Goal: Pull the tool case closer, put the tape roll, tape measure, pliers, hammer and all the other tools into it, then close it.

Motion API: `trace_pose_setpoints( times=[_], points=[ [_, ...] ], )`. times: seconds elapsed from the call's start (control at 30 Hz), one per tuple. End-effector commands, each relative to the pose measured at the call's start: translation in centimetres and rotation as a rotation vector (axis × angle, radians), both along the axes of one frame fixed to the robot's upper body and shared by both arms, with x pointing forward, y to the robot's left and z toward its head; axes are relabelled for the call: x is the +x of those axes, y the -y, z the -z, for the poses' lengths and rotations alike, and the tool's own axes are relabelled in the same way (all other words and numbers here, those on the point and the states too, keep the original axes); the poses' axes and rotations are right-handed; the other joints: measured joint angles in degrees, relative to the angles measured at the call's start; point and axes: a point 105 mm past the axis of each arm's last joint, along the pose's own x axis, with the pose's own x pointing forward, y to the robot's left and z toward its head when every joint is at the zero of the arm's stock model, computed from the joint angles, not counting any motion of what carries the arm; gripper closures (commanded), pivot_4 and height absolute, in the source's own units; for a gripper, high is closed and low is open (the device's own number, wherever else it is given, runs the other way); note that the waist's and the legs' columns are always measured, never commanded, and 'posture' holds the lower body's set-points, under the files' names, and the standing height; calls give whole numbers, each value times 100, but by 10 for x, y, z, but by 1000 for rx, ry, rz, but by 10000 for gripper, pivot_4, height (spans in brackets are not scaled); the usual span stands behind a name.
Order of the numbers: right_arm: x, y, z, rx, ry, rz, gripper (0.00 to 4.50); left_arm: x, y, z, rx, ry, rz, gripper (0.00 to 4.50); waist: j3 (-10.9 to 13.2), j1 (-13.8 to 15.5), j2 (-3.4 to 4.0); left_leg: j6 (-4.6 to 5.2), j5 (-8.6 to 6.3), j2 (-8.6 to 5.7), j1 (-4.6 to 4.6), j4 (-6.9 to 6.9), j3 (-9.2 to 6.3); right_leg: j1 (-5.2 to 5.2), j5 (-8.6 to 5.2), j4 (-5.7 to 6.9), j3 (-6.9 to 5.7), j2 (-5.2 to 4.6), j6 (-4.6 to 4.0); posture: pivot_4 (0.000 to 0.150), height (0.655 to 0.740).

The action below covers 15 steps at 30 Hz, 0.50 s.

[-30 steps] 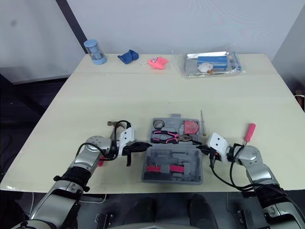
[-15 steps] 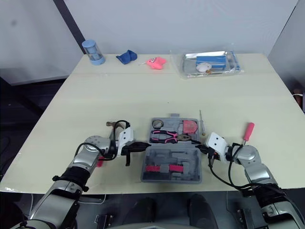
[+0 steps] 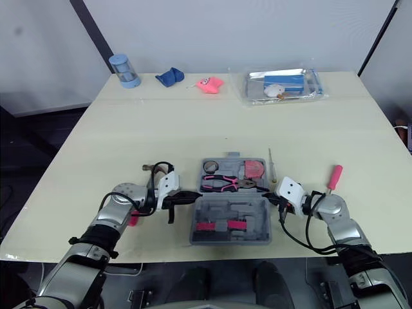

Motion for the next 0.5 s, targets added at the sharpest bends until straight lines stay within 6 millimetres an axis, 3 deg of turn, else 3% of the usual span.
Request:
trace_pose_setpoints(
  times=[0.03, 0.5],
  points=[
    [4, -8, -10, 20, 54, -24, 45000, 1, -5, -2, 9, 10, -15, 44056, 0, 0, 0, 0, 0, 0, 0, 0, 0, 0, 0, 0, 0, 0, 0, 1500, 7400],
    [6, -11, -12, 30, 90, -17, 45000, 0, -6, -1, 15, 1, -10, 44056, 0, -8, 0, 0, 0, 0, 0, 0, 0, -1, 0, 0, 0, 0, 0, 1500, 7400]
  ],
)
